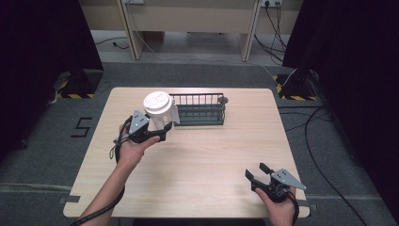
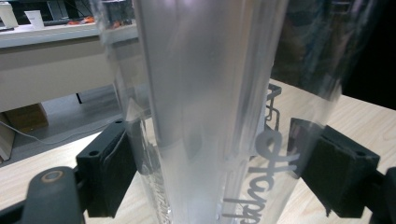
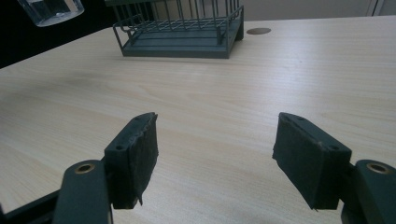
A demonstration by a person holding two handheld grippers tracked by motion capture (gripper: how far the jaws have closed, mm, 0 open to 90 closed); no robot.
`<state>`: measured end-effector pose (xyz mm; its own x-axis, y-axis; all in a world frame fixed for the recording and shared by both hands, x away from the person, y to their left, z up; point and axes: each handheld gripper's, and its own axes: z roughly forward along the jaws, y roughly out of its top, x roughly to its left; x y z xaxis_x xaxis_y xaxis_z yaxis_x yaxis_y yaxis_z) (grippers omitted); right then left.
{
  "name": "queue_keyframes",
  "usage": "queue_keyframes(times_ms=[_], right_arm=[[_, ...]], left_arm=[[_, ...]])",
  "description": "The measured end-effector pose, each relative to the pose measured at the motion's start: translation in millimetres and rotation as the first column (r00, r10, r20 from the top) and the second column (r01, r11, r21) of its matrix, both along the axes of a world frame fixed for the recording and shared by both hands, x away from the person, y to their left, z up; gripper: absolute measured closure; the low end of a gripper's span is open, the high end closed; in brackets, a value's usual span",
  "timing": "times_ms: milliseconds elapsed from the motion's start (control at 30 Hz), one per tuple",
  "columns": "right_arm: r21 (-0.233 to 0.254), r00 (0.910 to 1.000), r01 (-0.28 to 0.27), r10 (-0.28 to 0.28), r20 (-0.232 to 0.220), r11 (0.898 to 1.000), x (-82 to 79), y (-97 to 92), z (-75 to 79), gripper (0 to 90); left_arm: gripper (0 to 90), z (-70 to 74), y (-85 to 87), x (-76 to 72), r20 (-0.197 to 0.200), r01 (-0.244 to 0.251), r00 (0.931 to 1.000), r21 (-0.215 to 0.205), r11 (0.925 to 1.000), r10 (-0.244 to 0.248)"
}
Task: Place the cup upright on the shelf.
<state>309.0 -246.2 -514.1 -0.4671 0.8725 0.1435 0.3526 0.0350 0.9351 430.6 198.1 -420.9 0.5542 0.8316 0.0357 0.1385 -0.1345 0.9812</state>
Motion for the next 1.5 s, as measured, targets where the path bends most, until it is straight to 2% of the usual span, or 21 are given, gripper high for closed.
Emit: queue_keyframes(times_ms=[533,967,1200,1500], right_arm=[[0.005,1.0000,0.002,-0.002,0.000,1.000,0.5,-0.9,-0.1,30.9],[0.020,0.9999,0.002,-0.001,-0.017,1.000,1.0,-1.2,-0.1,31.0],[0.002,0.9999,-0.003,0.003,-0.011,1.000,1.2,0.0,0.0,31.1],[0.005,0.9999,-0.002,0.002,-0.010,1.000,1.4,-0.4,-0.1,31.1]], left_arm=[[17.4,6.5,-9.9,16.7,-0.002,0.000,1.0000,0.000,1.0000,0.000],[17.4,9.2,-16.7,31.6,-0.006,-0.003,1.0000,0.002,1.0000,0.003],[17.4,12.3,-22.4,38.1,-0.003,0.004,1.0000,0.002,1.0000,-0.004],[17.4,18.4,-30.8,47.2,0.005,0.012,0.9999,0.004,0.9999,-0.012]])
